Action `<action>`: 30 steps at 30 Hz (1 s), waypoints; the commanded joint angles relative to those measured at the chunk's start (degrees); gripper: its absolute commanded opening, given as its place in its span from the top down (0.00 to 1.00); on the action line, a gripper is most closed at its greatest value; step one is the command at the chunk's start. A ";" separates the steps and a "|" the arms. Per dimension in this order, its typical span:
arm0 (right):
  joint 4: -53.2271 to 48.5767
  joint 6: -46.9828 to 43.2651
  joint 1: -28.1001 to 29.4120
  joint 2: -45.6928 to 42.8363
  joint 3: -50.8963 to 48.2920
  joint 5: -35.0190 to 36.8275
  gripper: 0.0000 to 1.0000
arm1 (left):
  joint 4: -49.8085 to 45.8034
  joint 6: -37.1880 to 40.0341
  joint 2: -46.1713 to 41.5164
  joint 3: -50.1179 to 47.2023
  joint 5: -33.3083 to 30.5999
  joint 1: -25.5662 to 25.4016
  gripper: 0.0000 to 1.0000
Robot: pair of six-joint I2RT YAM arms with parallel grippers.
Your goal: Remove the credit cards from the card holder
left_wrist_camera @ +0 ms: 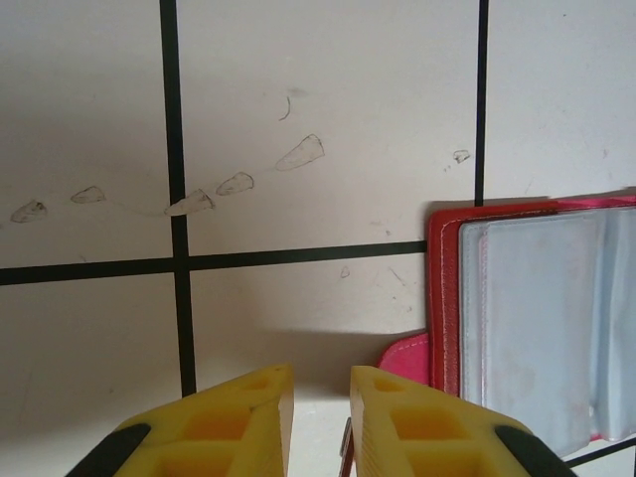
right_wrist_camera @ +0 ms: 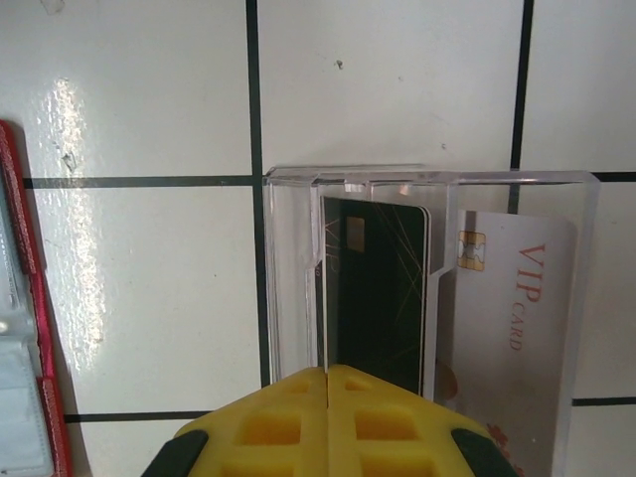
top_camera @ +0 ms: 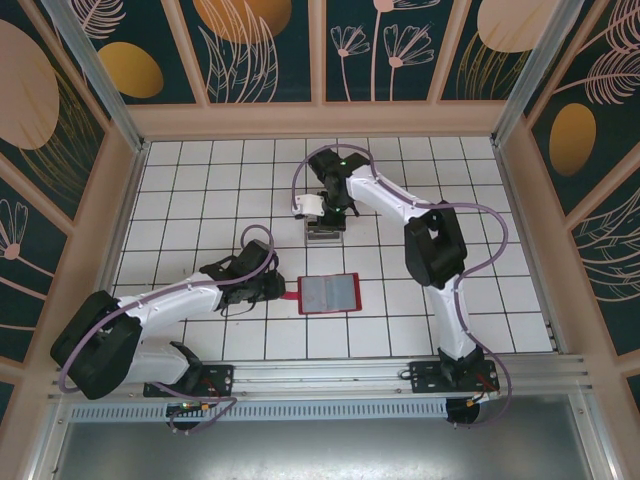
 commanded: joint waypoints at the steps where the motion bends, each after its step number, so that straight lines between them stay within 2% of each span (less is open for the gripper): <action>1: -1.22 -1.35 -0.29 1.80 1.53 -0.63 1.00 | -0.79 -0.89 -0.98 -0.60 -0.14 0.43 0.76; 4: -0.62 -1.24 -0.28 2.50 2.04 0.02 1.00 | -0.79 -0.96 -1.08 -0.88 -0.19 0.35 0.76; 8: 0.55 -0.88 -0.27 2.70 2.17 0.78 0.85 | -1.01 -0.85 -1.09 -0.85 -0.15 0.43 0.76; 11: 1.11 -0.81 -0.26 2.37 2.43 1.75 0.79 | -1.09 -0.85 -1.07 -0.64 -0.27 0.36 0.76; 30: 10.74 0.45 0.09 -4.91 -3.33 9.76 0.77 | -0.97 -0.28 -0.10 0.81 0.14 0.39 0.76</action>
